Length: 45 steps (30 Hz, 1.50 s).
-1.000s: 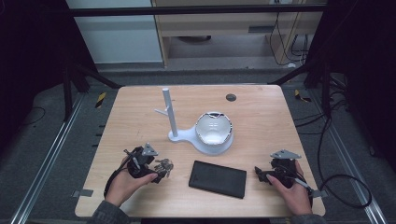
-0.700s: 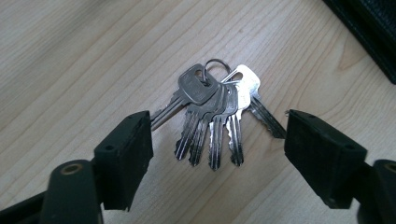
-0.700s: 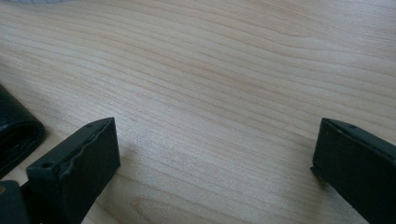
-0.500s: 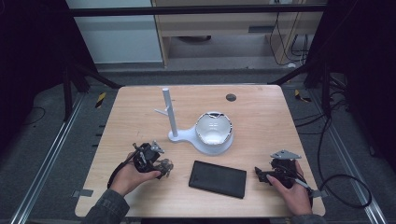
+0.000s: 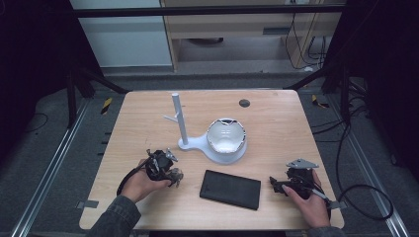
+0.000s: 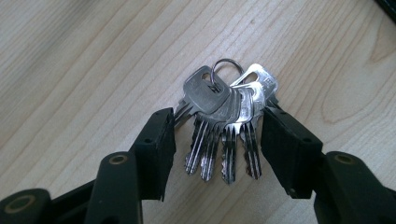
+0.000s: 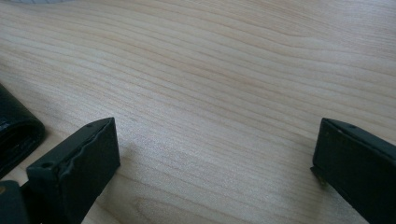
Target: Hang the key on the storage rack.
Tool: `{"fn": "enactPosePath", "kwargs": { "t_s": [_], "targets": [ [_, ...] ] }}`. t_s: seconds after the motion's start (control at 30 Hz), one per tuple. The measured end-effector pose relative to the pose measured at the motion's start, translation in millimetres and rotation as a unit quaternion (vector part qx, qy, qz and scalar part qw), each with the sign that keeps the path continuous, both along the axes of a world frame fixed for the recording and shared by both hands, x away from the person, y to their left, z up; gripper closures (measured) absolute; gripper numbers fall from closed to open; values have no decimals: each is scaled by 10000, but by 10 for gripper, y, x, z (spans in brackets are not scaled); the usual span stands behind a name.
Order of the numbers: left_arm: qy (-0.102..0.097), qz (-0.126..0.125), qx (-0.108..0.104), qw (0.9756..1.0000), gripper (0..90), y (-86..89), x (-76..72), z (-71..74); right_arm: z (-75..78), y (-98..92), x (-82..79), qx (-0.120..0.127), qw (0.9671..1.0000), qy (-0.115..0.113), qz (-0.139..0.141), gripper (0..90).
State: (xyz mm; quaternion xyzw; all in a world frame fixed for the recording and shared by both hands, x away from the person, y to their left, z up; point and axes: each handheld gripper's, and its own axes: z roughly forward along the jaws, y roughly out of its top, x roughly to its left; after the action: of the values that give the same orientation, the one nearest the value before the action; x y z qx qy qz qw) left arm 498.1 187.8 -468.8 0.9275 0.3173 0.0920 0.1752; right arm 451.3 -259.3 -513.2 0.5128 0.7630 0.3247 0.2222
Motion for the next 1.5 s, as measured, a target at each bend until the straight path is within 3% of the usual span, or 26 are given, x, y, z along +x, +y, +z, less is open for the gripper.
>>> {"fn": "enactPosePath", "kwargs": {
  "t_s": [0.17, 0.3, 0.4, 0.5, 0.53, 0.63, 0.83, 1.1, 1.17, 1.3, 1.5],
  "targets": [
    [95, -81, 75, 9999, 438, -29, 31, -12, 0, 0, 0, 0, 10000, -2, 0, 8],
    [173, -60, 1, 9998, 432, -26, 50, -13, 0, 1, -2, 3, 10000, 5, 2, 8],
    [232, -118, -96, 9996, 530, -16, 49, -11, 0, 2, -2, 4, 10000, 5, 0, 8],
    [241, -180, -48, 9995, 632, -11, 44, 4, 0, 2, -3, 5, 10000, 7, 0, 8],
    [246, -189, -28, 9995, 707, -9, 45, 7, 0, 2, -3, 5, 10000, 6, 0, 8],
    [258, -170, -2, 9995, 790, -13, 46, 10, 0, 4, -4, 11, 10000, 9, -2, 8],
    [294, -78, -20, 9995, 800, -28, 37, 18, 0, 3, -5, 1, 10000, 5, 9, 8],
    [318, -143, 15, 9994, 803, -26, 10, 66, 1, 8, -8, 23, 10000, 9, 19, 7],
    [327, -132, -34, 9994, 890, -21, 2, 87, 1, 10, -9, 22, 10000, 8, 22, 7],
    [325, -97, 34, 9994, 894, -14, 13, 62, 1, 12, -12, 28, 10000, 17, 23, 7],
    [309, -22, -57, 9995, 897, 23, 16, 72, 1, 15, -12, 18, 10000, 4, 47, 7]
  ]
}}
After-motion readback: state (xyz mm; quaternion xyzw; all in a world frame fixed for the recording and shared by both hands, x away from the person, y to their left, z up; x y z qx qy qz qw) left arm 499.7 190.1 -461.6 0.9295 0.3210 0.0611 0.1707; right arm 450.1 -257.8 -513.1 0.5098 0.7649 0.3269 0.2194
